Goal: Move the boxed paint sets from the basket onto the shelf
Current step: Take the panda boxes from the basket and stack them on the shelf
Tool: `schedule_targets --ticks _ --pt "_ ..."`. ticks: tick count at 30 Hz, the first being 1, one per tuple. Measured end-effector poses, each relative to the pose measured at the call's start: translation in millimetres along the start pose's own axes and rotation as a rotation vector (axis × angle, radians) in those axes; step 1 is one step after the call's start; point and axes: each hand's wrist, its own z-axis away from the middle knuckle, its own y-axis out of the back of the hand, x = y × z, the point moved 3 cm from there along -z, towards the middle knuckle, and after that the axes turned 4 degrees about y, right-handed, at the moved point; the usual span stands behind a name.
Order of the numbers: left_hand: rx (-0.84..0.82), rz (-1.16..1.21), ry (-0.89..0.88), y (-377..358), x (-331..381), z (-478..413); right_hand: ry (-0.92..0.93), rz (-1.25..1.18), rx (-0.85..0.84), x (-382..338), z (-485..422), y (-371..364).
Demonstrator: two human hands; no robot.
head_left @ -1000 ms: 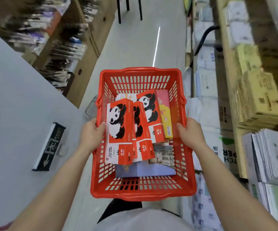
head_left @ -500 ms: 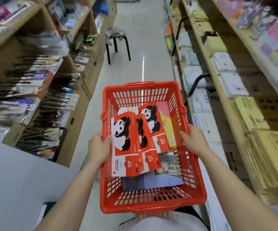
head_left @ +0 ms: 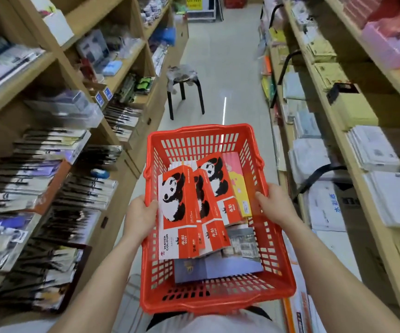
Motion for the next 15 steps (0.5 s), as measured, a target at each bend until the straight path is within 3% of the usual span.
schedule_targets --ticks 15 --pt "-0.044 0.029 0.018 -41 188 -372 -0.028 0.022 0.003 -98 -400 18"
